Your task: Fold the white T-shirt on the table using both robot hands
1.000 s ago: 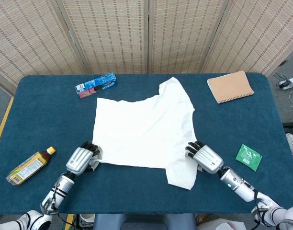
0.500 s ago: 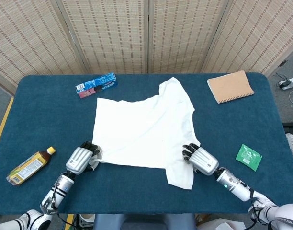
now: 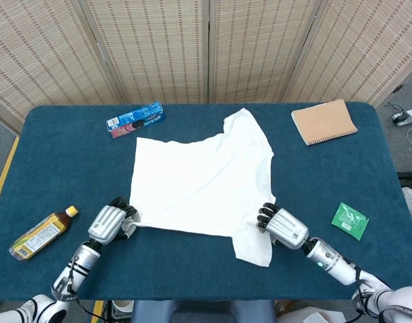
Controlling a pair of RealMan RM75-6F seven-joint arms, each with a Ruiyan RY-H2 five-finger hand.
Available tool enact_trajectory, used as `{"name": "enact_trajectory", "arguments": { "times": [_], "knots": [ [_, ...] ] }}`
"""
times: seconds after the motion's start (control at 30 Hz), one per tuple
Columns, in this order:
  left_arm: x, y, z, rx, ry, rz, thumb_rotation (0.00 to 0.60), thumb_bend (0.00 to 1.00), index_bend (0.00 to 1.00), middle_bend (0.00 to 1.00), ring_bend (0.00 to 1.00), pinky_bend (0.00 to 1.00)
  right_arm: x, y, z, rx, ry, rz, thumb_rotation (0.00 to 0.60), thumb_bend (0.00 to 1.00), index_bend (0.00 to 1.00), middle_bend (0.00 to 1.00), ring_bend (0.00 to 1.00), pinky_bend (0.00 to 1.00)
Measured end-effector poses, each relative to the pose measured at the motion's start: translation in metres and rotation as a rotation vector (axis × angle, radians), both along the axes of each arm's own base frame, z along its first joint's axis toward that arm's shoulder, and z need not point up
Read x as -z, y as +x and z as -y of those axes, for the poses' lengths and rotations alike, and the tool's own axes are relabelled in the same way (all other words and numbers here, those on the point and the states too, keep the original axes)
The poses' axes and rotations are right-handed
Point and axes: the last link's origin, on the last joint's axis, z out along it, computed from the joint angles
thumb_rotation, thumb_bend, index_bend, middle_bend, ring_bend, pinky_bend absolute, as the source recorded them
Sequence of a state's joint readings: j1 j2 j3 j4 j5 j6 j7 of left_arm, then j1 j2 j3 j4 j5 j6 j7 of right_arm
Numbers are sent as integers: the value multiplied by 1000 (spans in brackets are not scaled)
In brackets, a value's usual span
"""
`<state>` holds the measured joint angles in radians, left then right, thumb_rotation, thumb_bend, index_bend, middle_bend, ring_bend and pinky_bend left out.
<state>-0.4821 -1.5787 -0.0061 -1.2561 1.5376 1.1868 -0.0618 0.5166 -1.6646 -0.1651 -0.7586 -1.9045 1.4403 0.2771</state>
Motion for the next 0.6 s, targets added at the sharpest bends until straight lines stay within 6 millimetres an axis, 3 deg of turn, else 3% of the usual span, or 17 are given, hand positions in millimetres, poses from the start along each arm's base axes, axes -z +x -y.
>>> {"name": "enact_trajectory", "arguments": {
  "times": [0.4, 0.6],
  "knots": [
    [-37, -8, 24, -32, 9, 84, 600, 516, 752, 517, 390, 163, -20, 23, -15, 21, 68, 133, 600, 515, 817, 512, 313, 245],
    [-59, -10, 41, -43, -19, 106, 600, 516, 752, 517, 390, 163, -45, 37, -25, 52, 92, 201, 600, 515, 827, 519, 314, 245]
  ]
}}
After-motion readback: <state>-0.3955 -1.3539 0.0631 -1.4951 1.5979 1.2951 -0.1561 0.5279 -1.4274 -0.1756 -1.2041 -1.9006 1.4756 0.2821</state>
